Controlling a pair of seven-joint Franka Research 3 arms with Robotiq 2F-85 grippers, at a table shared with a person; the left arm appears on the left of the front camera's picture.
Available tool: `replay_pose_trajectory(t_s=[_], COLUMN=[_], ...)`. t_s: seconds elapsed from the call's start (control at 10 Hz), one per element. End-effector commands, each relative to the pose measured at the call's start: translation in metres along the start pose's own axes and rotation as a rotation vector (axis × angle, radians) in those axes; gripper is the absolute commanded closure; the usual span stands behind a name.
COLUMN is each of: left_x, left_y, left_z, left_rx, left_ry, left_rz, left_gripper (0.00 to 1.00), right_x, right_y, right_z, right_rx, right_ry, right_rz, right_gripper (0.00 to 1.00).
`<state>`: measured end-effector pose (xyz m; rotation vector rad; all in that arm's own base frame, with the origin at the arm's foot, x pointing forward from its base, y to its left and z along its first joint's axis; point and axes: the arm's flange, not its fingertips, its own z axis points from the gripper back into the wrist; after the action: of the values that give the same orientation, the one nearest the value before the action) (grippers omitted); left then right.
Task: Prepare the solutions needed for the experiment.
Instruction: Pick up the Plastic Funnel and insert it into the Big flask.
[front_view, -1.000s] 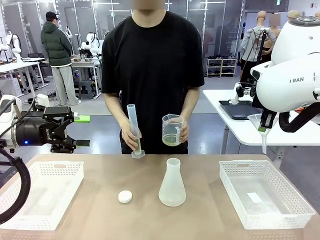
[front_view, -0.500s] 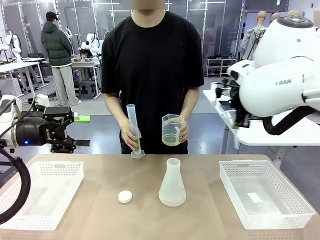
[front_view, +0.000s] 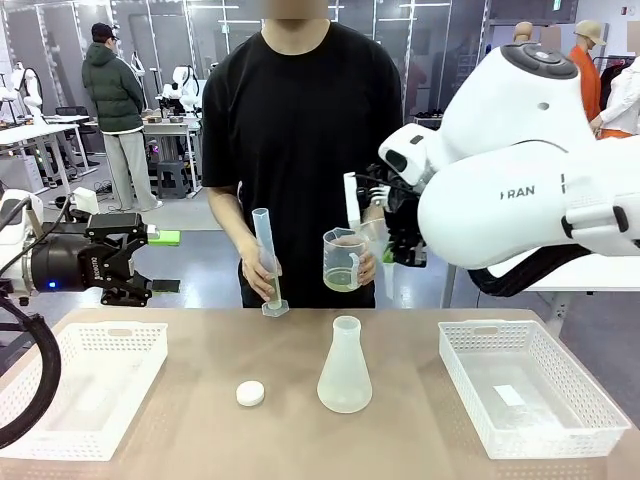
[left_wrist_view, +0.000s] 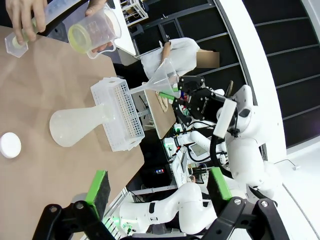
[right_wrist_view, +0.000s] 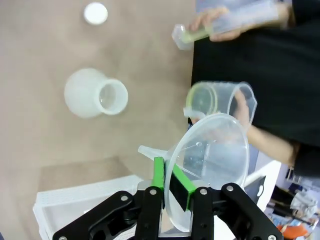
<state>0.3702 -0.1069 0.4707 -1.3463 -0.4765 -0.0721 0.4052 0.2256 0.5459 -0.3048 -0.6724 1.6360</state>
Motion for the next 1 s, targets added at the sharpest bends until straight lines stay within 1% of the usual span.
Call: replay_pose_trajectory(t_s=[0.0,0.3,0.4,0.6,0.9], left_x=[-0.001,-0.001,-0.001,-0.001,-0.001], left_y=[-0.002,-0.002,-0.002,-0.002,-0.002], left_z=[0.003,0.003,0.003,0.003,0.003], left_rx=[-0.001,-0.001,-0.001,-0.001,-0.001], left_ry=[0.009,0.009,0.009,0.009,0.009], left_rz=[0.002,0.002,0.002,0.002,0.002], left_gripper=[0.0,0.0,0.0,0.0,0.0], right_x=[0.001,0.022,0.025,0.03,0.029], right_y=[0.009,0.024,0.027,0.03,0.03], right_z=[0.003,0.007,0.009,0.008,0.004], right_rx=[-0.005,-0.011,-0.007,0.012,0.029], right_ry=[-0.046,-0.126,-0.131,-0.173,-0.199], right_rz=[0.067,0.157,0.157,0.179,0.167], right_gripper=[0.94,0.94,0.94,0.94,0.94])
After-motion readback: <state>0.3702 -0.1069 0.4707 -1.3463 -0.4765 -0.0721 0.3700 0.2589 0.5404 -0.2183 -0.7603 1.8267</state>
